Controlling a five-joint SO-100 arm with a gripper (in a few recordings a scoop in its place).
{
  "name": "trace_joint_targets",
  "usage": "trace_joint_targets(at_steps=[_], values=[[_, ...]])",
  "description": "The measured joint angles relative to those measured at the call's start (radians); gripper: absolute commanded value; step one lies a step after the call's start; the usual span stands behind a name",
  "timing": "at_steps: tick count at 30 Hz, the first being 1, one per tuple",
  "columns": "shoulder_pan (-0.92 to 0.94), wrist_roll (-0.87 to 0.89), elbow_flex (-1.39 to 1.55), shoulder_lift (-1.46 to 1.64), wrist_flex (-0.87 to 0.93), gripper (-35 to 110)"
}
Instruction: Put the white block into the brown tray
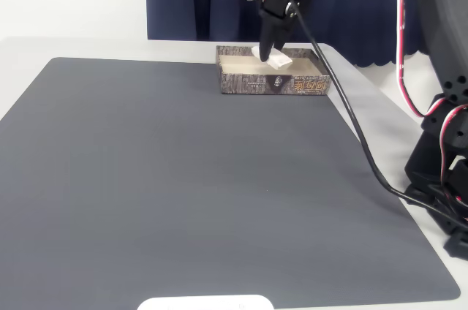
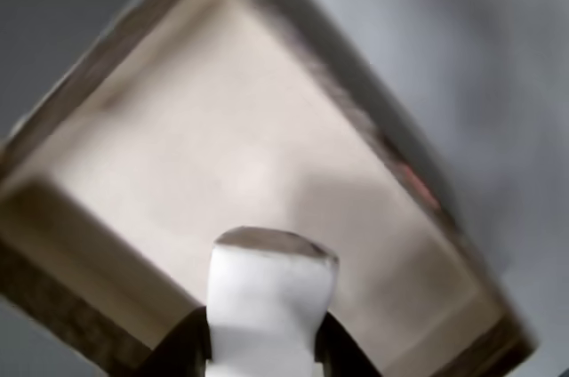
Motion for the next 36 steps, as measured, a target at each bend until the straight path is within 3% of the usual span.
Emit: trace_joint_targets(at_steps=[6, 10, 22, 36], values=[[0.003, -0.374, 0.0, 0.0, 0.0, 8], [0.002, -0.532, -0.014, 0.0, -0.011, 10], [0.0, -0.701, -0.015, -0.015, -0.074, 13], [-0.012, -0.755, -0.018, -0.094, -0.074, 13]])
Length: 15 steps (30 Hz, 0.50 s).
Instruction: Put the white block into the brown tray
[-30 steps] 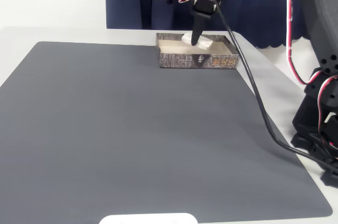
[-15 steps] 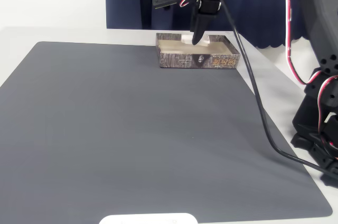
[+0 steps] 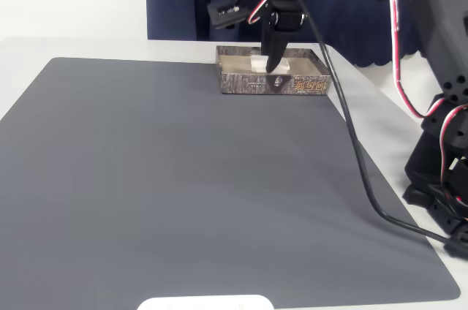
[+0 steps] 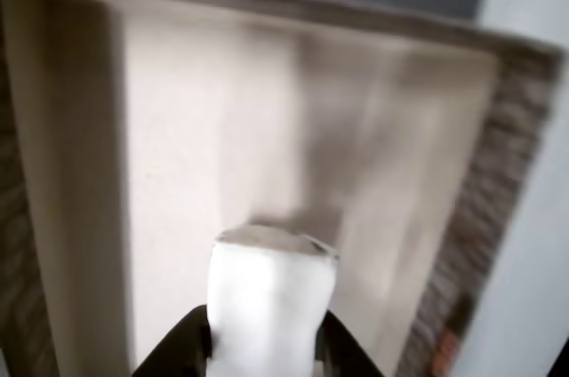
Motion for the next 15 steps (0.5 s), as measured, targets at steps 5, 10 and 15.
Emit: trace_joint_targets(at_steps=[5, 10, 15], values=[[-0.008, 0.0, 0.0, -0.006, 0.0, 18], [-0.008, 0.006, -0.003, -0.008, -0.009, 31], [-0.008, 0.018, -0.005, -0.008, -0.018, 37]])
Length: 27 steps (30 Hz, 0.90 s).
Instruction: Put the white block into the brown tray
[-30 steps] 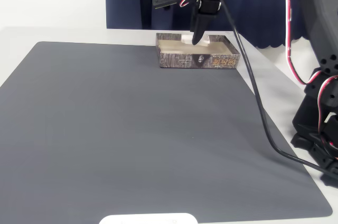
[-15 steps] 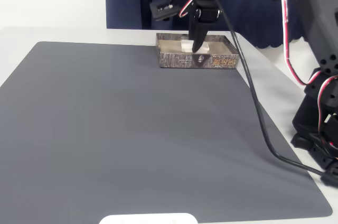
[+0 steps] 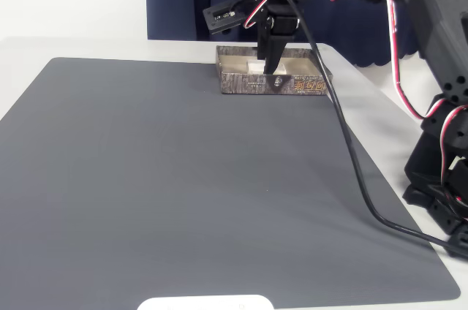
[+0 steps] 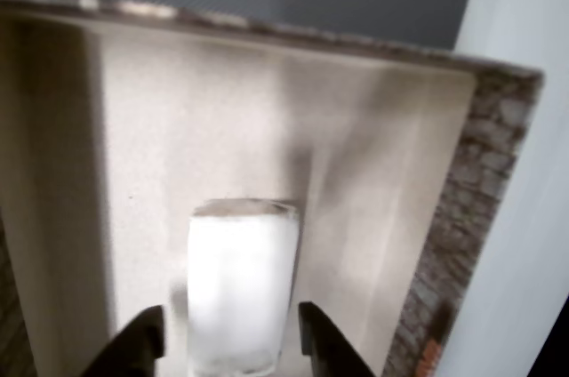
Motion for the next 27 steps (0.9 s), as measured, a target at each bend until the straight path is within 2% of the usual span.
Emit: trace_joint_targets(at_steps=[11, 13, 15, 18, 23, 27], values=[[0.002, 0.018, 0.0, 0.006, 0.0, 39], [0.002, 0.025, 0.0, 0.02, 0.0, 34], [0.002, 0.049, 0.002, 0.048, 0.002, 20], [0.002, 0.186, 0.015, 0.103, 0.046, 1], [-0.014, 0.428, 0.101, 0.207, 0.161, 0], [-0.051, 0.597, 0.308, 0.35, 0.161, 0]])
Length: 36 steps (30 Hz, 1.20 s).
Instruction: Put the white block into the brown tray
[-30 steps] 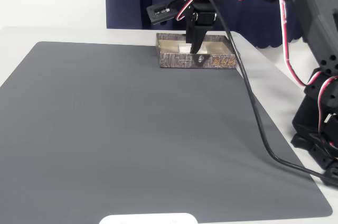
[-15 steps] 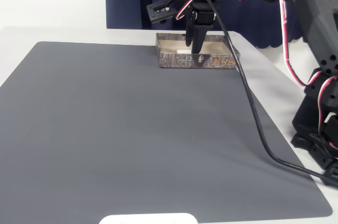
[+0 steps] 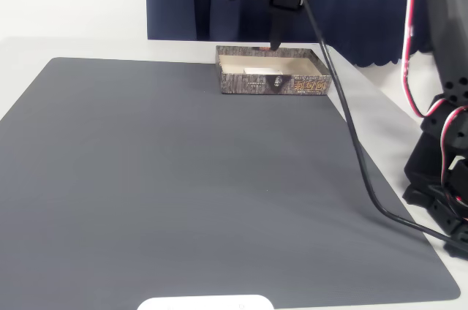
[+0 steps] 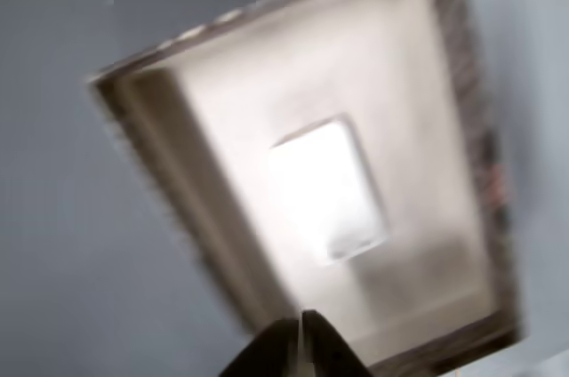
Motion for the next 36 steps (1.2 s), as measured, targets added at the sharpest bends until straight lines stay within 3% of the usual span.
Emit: trace_joint_targets(at_steps=[5, 12, 18, 28, 36], values=[[-0.086, 0.132, 0.437, 0.307, -0.181, 0], [-0.288, 0.351, 0.841, 0.75, -0.215, 0], [-0.472, 0.543, 1.055, 0.999, -0.213, 0], [-0.689, 0.623, 1.264, 1.221, -0.212, 0], [-1.003, 0.876, 1.586, 1.443, -0.431, 0]])
